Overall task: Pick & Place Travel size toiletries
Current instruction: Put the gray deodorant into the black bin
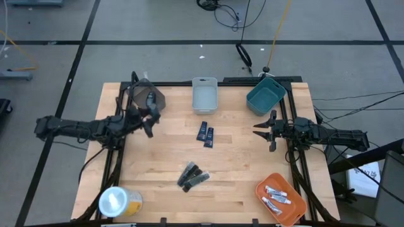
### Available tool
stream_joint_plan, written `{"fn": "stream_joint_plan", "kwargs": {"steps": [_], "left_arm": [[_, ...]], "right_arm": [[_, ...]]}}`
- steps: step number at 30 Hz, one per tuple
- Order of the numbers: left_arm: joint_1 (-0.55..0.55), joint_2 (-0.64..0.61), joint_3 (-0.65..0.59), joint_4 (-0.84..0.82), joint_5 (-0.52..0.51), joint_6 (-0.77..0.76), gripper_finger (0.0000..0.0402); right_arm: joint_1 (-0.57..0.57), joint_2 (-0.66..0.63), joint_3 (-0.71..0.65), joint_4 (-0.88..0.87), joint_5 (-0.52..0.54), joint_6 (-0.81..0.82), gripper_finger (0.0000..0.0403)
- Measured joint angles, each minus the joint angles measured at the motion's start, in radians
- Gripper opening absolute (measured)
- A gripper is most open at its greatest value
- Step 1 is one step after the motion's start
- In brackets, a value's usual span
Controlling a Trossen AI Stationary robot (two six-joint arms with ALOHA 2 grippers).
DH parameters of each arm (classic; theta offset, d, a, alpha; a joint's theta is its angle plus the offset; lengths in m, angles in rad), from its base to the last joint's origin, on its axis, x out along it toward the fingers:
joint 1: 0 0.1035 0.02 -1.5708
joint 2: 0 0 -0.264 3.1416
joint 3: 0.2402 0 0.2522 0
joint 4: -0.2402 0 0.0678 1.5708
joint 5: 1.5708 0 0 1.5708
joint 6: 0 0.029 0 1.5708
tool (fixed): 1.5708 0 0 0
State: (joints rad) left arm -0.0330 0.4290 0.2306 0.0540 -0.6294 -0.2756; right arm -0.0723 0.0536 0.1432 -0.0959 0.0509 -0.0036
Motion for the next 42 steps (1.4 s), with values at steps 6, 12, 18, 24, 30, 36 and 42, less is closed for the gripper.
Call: {"fn": "stream_joint_plan", "kwargs": {"steps": [6,12,18,24,30,36,42], "left_arm": [[0.16,0.001,0.0,0.002,-0.001,-0.026,0.0197],[0.322,0.004,0.0,0.008,-0.015,-0.064,0.0197],[0.453,0.041,0.0,-0.001,-0.063,-0.121,0.0197],[0.534,0.147,0.0,-0.014,-0.066,-0.171,0.0197],[0.57,0.24,0.054,-0.038,-0.065,-0.18,0.0197],[0.634,0.342,0.268,-0.339,-0.045,-0.213,0.0197],[0.753,0.484,0.459,-0.557,0.117,-0.251,0.0197]], "right_arm": [[0.0,0.0,0.0,0.0,0.0,0.0,0.0114],[0.0,0.0,0.0,-0.004,0.0,0.0,0.0114],[0.0,0.0,0.0,-0.016,0.0,-0.001,0.0114],[0.0,0.0,0.0,-0.015,0.0,-0.003,0.0114],[0.0,0.0,0.0,-0.015,0.001,-0.004,0.0114],[0.0,0.0,0.0,-0.015,0.001,-0.004,0.0114],[0.0,0.0,0.0,-0.014,0.001,-0.004,0.0114]]}}
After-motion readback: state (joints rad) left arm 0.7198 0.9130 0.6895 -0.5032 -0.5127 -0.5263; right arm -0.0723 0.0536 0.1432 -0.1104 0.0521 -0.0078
